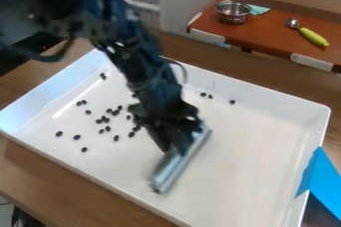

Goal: Sweep into pile

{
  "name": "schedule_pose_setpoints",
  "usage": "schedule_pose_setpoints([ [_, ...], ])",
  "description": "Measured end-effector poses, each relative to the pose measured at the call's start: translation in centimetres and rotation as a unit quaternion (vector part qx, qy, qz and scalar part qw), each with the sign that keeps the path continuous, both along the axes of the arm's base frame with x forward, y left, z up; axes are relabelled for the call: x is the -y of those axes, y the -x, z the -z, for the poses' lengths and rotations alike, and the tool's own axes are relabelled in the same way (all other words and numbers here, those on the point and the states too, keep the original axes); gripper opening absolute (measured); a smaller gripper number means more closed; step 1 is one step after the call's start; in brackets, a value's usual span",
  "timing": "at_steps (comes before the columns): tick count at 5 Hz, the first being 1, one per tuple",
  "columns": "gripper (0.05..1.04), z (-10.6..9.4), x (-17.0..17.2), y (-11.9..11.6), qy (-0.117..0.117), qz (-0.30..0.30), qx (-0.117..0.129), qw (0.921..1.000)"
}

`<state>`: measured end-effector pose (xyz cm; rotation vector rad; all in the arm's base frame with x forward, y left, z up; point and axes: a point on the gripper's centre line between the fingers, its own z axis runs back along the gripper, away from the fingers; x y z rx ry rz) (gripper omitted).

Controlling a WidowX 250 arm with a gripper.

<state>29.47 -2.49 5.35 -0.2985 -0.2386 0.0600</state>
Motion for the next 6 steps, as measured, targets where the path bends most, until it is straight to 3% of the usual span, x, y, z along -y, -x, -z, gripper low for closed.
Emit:
schedule_pose_setpoints([
  [2, 0.334, -0.9, -5.9, -1.1, -0.012, -0.044, -0.002, 0.9990],
  [3, 0.334, -0.7, -8.8, -1.0, -0.039, -0.048, -0.003, 0.9981],
  [5, 0.334, 0.0, -12.8, -0.7, -0.115, -0.067, 0.018, 0.9910],
  [6, 0.334, -0.5, -13.7, -0.1, -0.113, -0.085, 0.009, 0.9900],
])
